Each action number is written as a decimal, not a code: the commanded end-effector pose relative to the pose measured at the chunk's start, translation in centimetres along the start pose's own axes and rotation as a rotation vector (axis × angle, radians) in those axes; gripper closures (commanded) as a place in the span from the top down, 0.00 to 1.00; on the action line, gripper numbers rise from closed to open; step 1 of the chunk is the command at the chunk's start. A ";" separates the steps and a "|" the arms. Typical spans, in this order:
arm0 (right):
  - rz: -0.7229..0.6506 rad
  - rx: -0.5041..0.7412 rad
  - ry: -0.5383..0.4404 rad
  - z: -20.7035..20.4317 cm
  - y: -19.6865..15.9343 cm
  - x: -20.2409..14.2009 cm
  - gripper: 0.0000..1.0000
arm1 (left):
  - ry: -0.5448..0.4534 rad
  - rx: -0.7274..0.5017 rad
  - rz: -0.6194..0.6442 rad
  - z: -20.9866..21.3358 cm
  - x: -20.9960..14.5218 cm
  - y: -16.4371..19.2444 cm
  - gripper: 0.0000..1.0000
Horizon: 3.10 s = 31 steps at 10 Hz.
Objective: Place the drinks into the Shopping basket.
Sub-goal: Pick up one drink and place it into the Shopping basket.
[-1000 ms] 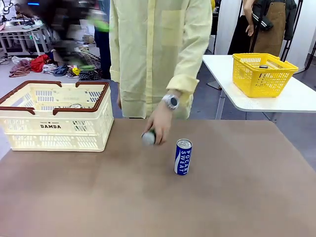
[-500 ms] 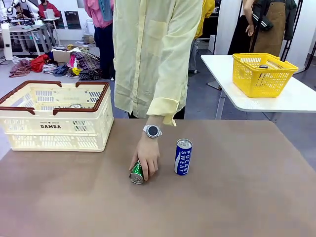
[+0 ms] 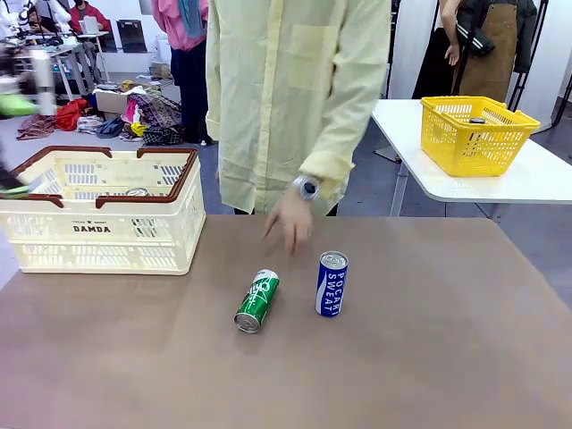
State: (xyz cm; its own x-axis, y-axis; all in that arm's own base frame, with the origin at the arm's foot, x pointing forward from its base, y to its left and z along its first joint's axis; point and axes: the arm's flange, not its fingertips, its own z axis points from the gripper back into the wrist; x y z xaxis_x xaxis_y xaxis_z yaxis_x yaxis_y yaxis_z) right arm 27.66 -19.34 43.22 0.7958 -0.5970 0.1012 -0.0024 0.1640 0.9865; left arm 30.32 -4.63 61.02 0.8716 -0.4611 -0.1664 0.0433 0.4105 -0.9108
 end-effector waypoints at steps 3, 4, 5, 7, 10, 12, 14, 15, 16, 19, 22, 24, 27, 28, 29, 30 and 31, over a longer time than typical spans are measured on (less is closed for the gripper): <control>0.019 0.021 -0.011 -0.1 0.2 0.4 1.00 | 0.031 0.362 0.253 -11.1 16.2 -9.7 1.00; 0.019 0.021 -0.011 -0.1 0.2 0.4 1.00 | -0.038 0.485 0.344 -15.2 19.4 -10.4 1.00; 0.019 0.021 -0.011 -0.1 0.2 0.4 1.00 | -0.090 0.639 0.412 -20.0 22.5 -10.4 1.00; 0.019 0.021 -0.011 -0.1 0.2 0.4 1.00 | -0.431 0.930 0.474 -28.1 26.6 -8.0 1.00; 0.019 0.021 -0.011 -0.1 0.2 0.4 1.00 | -0.689 1.083 0.399 -36.2 30.5 -2.7 1.00; 0.019 0.021 -0.011 -0.1 0.2 0.4 1.00 | -0.824 1.121 0.395 -36.9 31.1 -0.2 1.00; 0.019 0.021 -0.011 -0.1 0.2 0.4 1.00 | -0.663 1.050 0.310 -36.7 29.8 -1.3 1.00; 0.019 0.021 -0.011 -0.1 0.2 0.4 1.00 | -0.663 1.050 0.310 -36.7 29.8 -1.3 1.00; 0.019 0.021 -0.011 -0.1 0.2 0.4 1.00 | -0.663 1.050 0.310 -36.7 29.8 -1.3 1.00; 0.019 0.021 -0.011 -0.1 0.2 0.4 1.00 | -0.675 1.042 0.304 -37.3 30.2 -1.3 1.00; 0.019 0.021 -0.011 -0.1 0.2 0.4 1.00 | -0.549 1.076 0.228 -38.5 33.0 -0.7 1.00; 0.019 0.021 -0.011 -0.1 0.2 0.4 1.00 | -0.511 1.111 0.244 -38.6 34.4 0.7 1.00; 0.019 0.021 -0.011 -0.1 0.2 0.4 1.00 | -0.429 1.063 0.255 -38.2 34.5 2.1 1.00; 0.019 0.021 -0.011 -0.1 0.2 0.4 1.00 | -0.379 1.036 0.264 -38.3 34.6 2.6 1.00; 0.019 0.021 -0.011 -0.1 0.2 0.4 1.00 | -0.349 1.009 0.265 -38.1 34.6 3.0 1.00; 0.019 0.021 -0.011 -0.1 0.2 0.4 1.00 | -0.329 0.986 0.276 -38.0 34.7 3.3 1.00; 0.019 0.021 -0.011 -0.1 0.2 0.4 1.00 | -0.327 1.000 0.295 -38.1 34.8 3.7 1.00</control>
State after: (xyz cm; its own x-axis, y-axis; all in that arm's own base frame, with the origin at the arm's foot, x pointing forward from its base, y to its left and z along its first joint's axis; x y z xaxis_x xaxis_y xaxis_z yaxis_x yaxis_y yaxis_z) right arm 27.66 -19.34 43.24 0.7958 -0.5970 0.1014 -0.0024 0.1644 0.9864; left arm 41.97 -49.98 37.56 0.9963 -0.0658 -0.0554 0.0592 0.9918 -0.1136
